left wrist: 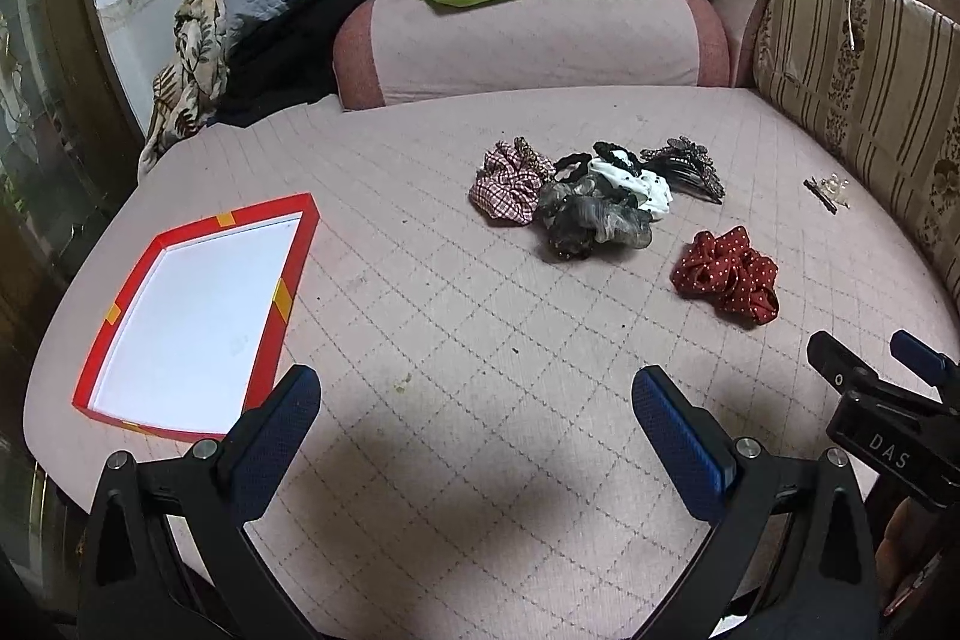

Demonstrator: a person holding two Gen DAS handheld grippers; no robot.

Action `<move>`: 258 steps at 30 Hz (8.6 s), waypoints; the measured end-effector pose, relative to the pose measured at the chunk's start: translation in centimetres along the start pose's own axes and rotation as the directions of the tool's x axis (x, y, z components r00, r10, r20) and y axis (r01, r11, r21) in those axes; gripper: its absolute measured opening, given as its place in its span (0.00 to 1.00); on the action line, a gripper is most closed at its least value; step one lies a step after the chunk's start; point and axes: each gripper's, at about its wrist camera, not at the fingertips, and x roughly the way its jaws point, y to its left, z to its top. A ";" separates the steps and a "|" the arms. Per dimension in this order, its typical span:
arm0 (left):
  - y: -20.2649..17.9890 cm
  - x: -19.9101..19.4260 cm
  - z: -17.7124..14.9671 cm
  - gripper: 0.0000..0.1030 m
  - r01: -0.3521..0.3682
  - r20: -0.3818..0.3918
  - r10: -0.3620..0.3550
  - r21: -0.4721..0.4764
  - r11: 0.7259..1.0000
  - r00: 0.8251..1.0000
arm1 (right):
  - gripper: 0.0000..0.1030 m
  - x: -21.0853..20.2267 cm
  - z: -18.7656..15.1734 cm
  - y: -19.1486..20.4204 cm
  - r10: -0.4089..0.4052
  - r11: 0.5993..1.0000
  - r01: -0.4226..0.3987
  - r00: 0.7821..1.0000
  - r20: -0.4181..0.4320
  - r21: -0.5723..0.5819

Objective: Organize jewelry
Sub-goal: 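Move both tools toward the pile of hair accessories, then grasp the grey sheer scrunchie with left tool while right tool grasps red polka-dot scrunchie, then carry both scrunchies to the white tray and open both tools, then grasp the red plaid scrunchie with the left tool, then hold the plaid scrunchie in left tool while right tool grasps gold beaded bracelet, then place plaid scrunchie and gold bracelet in the tray, opening both tools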

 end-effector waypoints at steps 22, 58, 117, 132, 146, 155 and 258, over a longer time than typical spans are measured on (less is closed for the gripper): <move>1.3 1.2 3.6 1.00 0.048 -0.046 -0.047 0.026 0.998 0.998 | 0.94 1.5 0.3 0.1 0.031 0.999 -0.033 0.998 -0.055 -0.030; -3.3 17.1 10.4 0.15 0.298 -0.289 -0.330 -0.150 0.943 0.899 | 0.15 11.3 5.0 1.2 0.215 0.976 -0.217 0.962 -0.171 0.006; 38.0 14.8 7.0 0.42 -0.233 -0.226 0.132 -0.514 0.826 0.965 | 0.58 12.8 9.3 38.0 0.463 0.773 -0.560 0.820 -0.337 -0.299; 19.7 2.2 5.2 0.62 -0.045 -0.039 0.034 -0.333 0.942 0.999 | 0.58 6.1 4.9 19.3 0.385 0.873 -0.442 0.884 -0.266 -0.206; 7.6 1.1 2.1 0.62 0.050 -0.110 -0.070 -0.178 0.983 0.991 | 0.59 2.3 2.8 3.9 0.261 0.961 -0.271 0.954 -0.149 -0.050; 6.5 1.2 2.3 0.62 0.030 -0.124 -0.049 -0.155 0.988 0.991 | 0.59 2.9 2.2 2.2 0.264 0.964 -0.267 0.954 -0.144 -0.006; 12.2 1.3 3.1 0.15 0.127 -0.004 -0.131 -0.220 0.967 0.991 | 0.07 0.8 7.8 13.4 0.588 0.800 -0.599 0.794 -0.152 -0.032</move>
